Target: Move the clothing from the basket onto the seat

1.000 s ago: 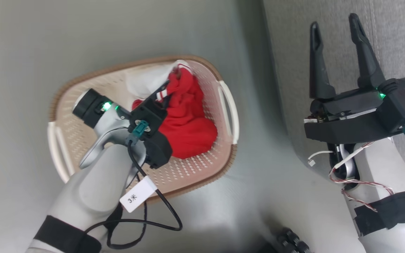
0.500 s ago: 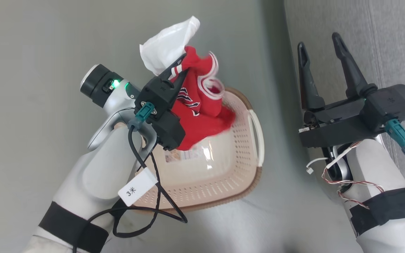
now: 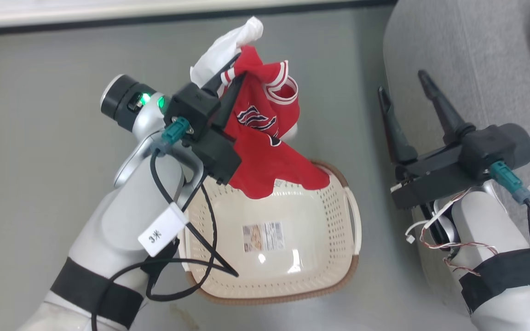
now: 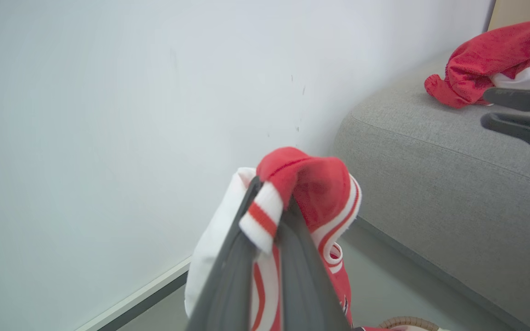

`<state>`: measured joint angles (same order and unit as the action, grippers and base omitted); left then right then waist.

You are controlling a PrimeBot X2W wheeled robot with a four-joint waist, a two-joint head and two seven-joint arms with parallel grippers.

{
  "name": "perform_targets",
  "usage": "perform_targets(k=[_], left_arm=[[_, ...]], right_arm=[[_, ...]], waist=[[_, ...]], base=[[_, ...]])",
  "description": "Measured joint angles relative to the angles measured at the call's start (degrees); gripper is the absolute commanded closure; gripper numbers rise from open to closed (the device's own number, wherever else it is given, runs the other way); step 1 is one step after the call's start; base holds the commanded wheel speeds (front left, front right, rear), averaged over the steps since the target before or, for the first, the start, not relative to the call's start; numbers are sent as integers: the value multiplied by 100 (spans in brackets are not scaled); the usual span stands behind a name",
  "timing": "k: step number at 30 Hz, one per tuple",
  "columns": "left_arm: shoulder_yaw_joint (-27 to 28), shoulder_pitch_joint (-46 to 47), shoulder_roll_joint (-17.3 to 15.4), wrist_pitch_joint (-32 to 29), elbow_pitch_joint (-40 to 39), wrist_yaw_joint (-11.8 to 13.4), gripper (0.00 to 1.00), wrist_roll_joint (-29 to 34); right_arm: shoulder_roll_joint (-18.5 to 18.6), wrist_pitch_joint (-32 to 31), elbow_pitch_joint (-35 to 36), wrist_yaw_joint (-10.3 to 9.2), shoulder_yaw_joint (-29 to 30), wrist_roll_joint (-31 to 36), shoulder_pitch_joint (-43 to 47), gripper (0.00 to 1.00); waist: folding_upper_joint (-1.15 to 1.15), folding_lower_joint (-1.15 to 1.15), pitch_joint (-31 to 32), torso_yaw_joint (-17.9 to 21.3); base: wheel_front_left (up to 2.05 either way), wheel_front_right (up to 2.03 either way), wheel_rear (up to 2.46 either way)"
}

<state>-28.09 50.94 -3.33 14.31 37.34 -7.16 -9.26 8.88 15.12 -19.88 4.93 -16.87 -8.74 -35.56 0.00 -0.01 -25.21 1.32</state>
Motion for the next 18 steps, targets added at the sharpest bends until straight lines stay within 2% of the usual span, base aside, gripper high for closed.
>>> perform_targets(k=[7, 15, 18], left_arm=[[8, 147, 54, 0, 116, -35, 100, -223], [-73, 138, 70, 0, 363, -35, 100, -493], [-182, 115, 78, -1, 454, -36, 100, -553]], right_arm=[[60, 0, -454, 168, -468, 82, -49, 0], [-146, 0, -1091, 216, -1187, 90, -400, 0], [-177, -1, -1311, 221, -1642, 64, -427, 0]], waist=[[0, 0, 544, -155], [0, 0, 1165, -249], [0, 0, 1396, -260]], base=[[0, 0, 0], [0, 0, 0], [0, 0, 0]])
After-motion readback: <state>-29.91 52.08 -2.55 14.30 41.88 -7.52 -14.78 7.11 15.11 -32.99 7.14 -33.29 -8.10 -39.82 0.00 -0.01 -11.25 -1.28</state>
